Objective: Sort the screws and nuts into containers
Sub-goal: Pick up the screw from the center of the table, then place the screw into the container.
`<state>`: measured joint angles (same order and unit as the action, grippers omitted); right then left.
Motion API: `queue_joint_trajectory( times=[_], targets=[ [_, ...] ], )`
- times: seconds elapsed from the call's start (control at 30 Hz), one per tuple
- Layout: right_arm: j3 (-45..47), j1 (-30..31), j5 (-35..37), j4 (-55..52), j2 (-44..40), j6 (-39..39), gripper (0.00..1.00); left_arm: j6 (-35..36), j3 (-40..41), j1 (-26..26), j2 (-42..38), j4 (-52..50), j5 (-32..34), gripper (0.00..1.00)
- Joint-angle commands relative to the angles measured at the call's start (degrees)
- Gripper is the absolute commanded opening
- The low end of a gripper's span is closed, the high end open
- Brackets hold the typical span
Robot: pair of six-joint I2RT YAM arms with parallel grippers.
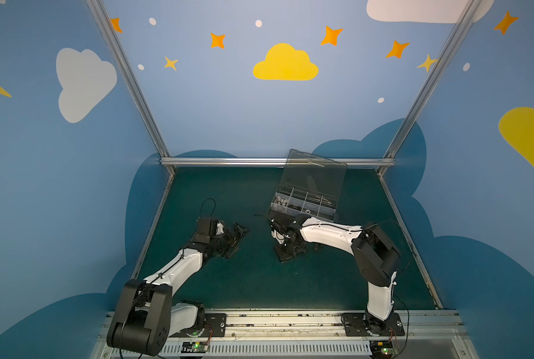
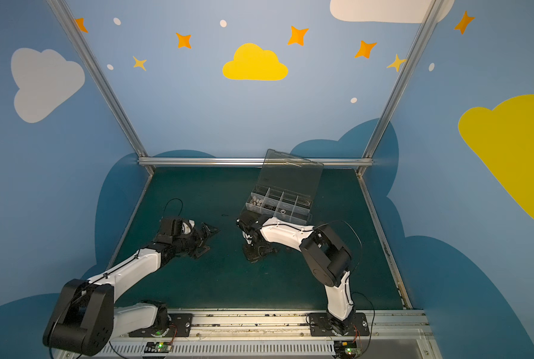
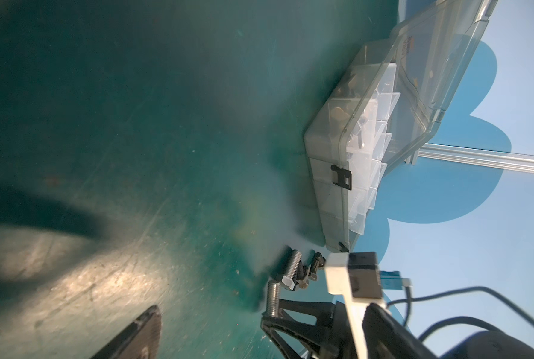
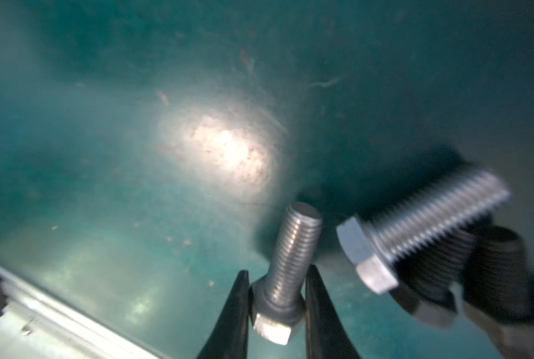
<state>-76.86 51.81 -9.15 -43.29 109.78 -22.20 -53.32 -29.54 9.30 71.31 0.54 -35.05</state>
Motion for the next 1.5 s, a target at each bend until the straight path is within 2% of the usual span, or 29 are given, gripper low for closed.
queue_joint_trajectory(
  times=[0.0,0.23,0.43,0.53,0.67,1.03,1.17,1.33,1.47],
  targets=[
    [-4.1,-1.6,-2.0,-0.6,-5.2,3.9,0.02,1.0,0.6,-0.4,0.7,0.3,-0.6,1.0],
    [-14.2,-7.6,0.3,-4.2,-3.4,9.1,0.03,1.0,0.3,-0.5,1.4,0.8,-1.3,1.0],
    [-25.2,-12.6,4.5,-6.7,4.5,12.2,0.03,0.7,0.2,-0.5,1.7,0.9,-1.0,1.0],
    [-29.7,-13.5,8.6,-8.2,8.7,13.8,0.03,0.7,0.1,-0.5,1.7,0.9,-1.1,1.0],
    [-34.3,-14.4,10.7,-9.9,13.4,15.1,0.04,0.7,-0.3,-0.5,1.8,0.6,-0.8,1.0],
    [-35.5,-15.1,12.5,-10.2,17.5,15.6,0.07,1.1,-1.3,-0.4,3.2,1.2,-1.8,1.0],
    [-35.8,-15.1,12.7,-10.9,17.9,15.9,0.13,1.1,-1.3,-0.4,3.4,1.2,-1.8,1.0],
    [-35.6,-15.2,12.7,-11.2,17.8,16.3,0.15,1.0,-1.2,-0.4,3.2,1.1,-1.7,1.0],
    [-35.4,-15.2,12.6,-11.2,17.9,16.3,0.22,1.0,-1.1,-0.3,3.1,1.0,-1.6,1.0]
  ],
)
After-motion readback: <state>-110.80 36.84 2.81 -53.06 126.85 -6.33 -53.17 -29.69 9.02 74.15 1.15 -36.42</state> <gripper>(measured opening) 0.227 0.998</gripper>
